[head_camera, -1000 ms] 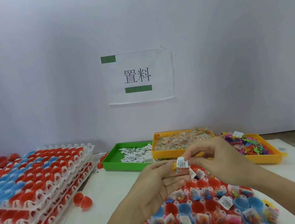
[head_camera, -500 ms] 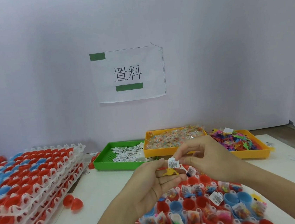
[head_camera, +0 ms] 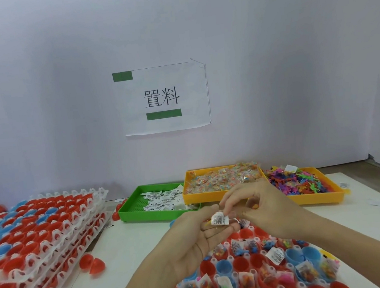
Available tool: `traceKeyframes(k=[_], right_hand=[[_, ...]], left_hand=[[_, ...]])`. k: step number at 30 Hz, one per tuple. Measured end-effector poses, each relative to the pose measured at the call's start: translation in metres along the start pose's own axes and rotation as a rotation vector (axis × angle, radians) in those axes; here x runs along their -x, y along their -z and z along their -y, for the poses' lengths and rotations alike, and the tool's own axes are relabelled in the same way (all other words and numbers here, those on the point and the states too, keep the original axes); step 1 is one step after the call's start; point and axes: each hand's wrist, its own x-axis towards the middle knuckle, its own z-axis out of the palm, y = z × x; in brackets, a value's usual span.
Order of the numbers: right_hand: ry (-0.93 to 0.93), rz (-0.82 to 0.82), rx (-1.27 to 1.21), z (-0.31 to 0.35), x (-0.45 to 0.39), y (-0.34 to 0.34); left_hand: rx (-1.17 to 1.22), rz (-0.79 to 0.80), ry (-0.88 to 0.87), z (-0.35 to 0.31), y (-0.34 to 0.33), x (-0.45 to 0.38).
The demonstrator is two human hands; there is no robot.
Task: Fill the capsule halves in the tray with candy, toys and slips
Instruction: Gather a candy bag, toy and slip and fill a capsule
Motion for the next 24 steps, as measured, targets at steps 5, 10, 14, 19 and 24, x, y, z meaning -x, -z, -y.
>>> traceKeyframes(k=[5,10,14,19,24], right_hand=[[-0.019,-0.035,0.075,-0.002,0.003,-0.001],[-0.147,0.044,0.065,0.008,0.002,-0.003],[-0.220,-0.001,0.034,0.016,0.002,-0.009],[-0.351,-0.046,-0.121,0.022,0.007,-0.016],[-0.335,-0.128,-0.118,0.031,0.009,-0.023]], left_hand=[[-0.104,-0.009,-0.063,0.005,0.002,-0.001],[-0.229,-0.037,-0.115,0.005,-0.004,0.002],[-0.337,-0.127,-0.191,0.009,-0.009,0.004],[-0.400,-0.161,-0.245,0.011,-0.010,0.012],[-0.388,-0.177,-0.297,0.009,-0.014,0.022]])
